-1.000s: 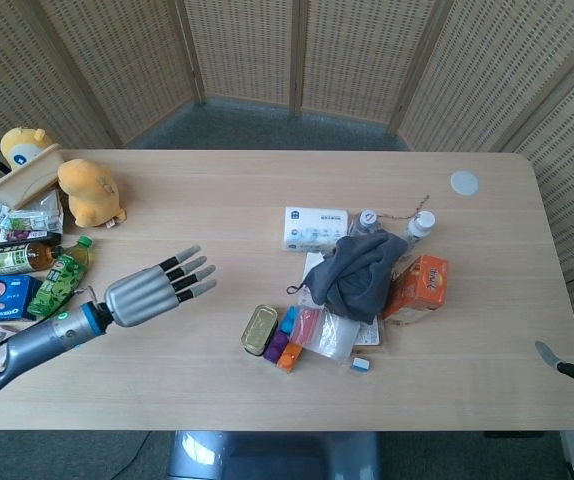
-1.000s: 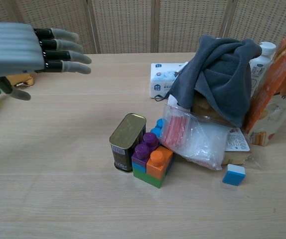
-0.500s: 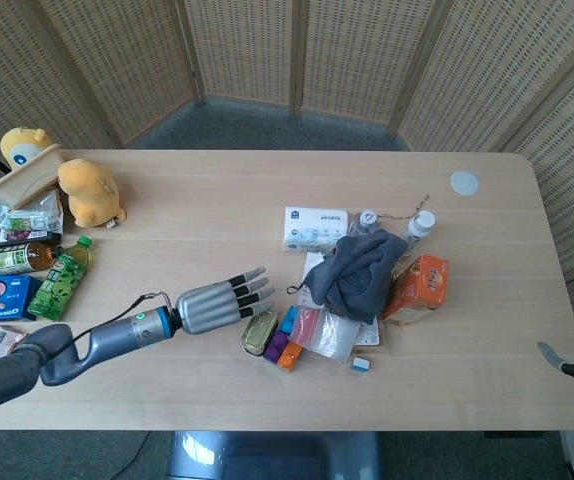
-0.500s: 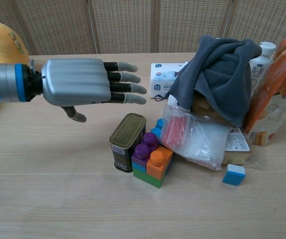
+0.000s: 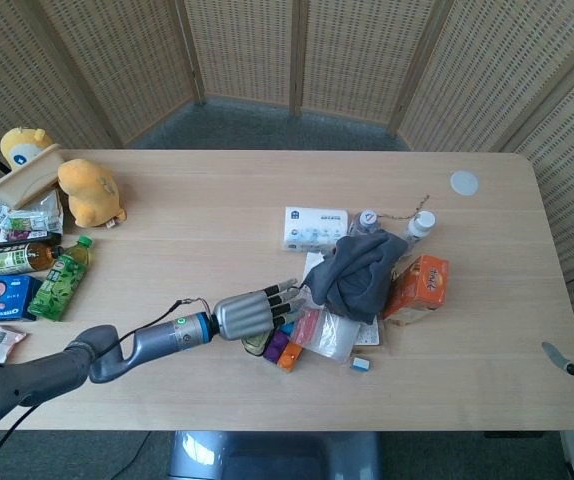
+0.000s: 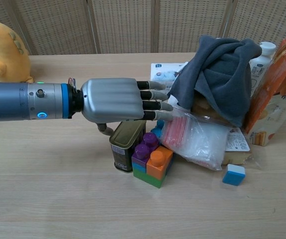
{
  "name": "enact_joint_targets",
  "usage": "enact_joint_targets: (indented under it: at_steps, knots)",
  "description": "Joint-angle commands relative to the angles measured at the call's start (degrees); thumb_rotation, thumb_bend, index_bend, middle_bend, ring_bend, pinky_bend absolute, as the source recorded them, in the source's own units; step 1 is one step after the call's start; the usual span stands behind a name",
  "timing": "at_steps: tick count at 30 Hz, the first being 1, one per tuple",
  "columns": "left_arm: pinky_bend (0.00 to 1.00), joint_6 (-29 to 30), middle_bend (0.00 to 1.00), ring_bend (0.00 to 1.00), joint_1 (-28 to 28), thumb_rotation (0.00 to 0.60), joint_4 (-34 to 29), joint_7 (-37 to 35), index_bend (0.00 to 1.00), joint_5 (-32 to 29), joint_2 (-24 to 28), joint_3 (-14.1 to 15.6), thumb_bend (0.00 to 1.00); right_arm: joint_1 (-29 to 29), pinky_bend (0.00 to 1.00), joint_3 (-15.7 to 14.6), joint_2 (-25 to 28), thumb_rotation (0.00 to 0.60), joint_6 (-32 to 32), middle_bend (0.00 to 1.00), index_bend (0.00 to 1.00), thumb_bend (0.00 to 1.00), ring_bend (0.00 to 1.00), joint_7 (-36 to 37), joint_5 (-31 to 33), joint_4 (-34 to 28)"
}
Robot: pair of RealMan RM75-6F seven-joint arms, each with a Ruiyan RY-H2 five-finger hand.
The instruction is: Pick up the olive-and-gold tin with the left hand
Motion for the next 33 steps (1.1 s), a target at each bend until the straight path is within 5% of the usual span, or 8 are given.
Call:
enact_joint_targets:
  at_steps: [1, 5, 7, 11, 15, 24, 33]
  knots:
    - [0.0, 0.1, 0.0, 0.0, -0.8, 0.6, 1.0, -0.5, 0.0, -0.3, -1.4, 1.1, 0.06, 0.0, 0.0, 0.0, 0.1, 0.598, 0.0, 0.0, 0.0, 0.0, 0.0, 0.3, 0.0, 0.0]
    - [0.02, 2.2, 0.0, 0.0, -1.0, 0.6, 2.5, -1.0, 0.0, 0.0, -3.0, 2.1, 0.06, -0.1, 0.0, 0.0, 0.3, 0.6, -0.1, 0.0, 0.0, 0.0, 0.0, 0.8, 0.1, -0.1]
    - [0.11, 3.5, 0.08, 0.02, -1.0, 0.6, 3.4, -1.4, 0.09, 0.2, -3.7, 2.6, 0.06, -0.2, 0.0, 0.1, 0.4, 0.6, -0.1, 0.0, 0.0, 0.0, 0.0, 1.0, 0.1, -0.1]
    - [0.46, 6.7, 0.62, 0.42, -1.1, 0.6, 5.8, -1.9, 0.53, 1.5, -4.9, 4.2, 0.06, -0.2, 0.0, 0.0, 0.5, 0.6, -0.1, 0.0, 0.0, 0.0, 0.0, 1.2, 0.0, -0.1]
    - [0.62, 8.5, 0.86, 0.64, -0.7, 0.6, 7.7, -2.2, 0.76, 1.5, -5.6, 5.3, 0.08, -0.2, 0.0, -0.1, 0.4, 0.6, -0.2, 0.0, 0.0, 0.0, 0.0, 1.1, -0.1, -0.1]
    - [0.64, 12.9, 0.91, 0.69, -0.2, 0.6, 5.4, -1.9, 0.82, 0.2, -3.1, 4.8, 0.09, -0.2, 0.0, -0.2, 0.4, 0.6, -0.4, 0.0, 0.0, 0.0, 0.0, 1.2, -0.2, -0.2]
    - [0.65, 16.8, 0.92, 0.69, 0.2, 0.6, -9.8, 4.0, 0.82, -2.3, 9.0, 0.9, 0.09, -0.2, 0.0, -0.4, 0.3, 0.6, -0.4, 0.0, 0.0, 0.0, 0.0, 0.8, -0.6, -0.4]
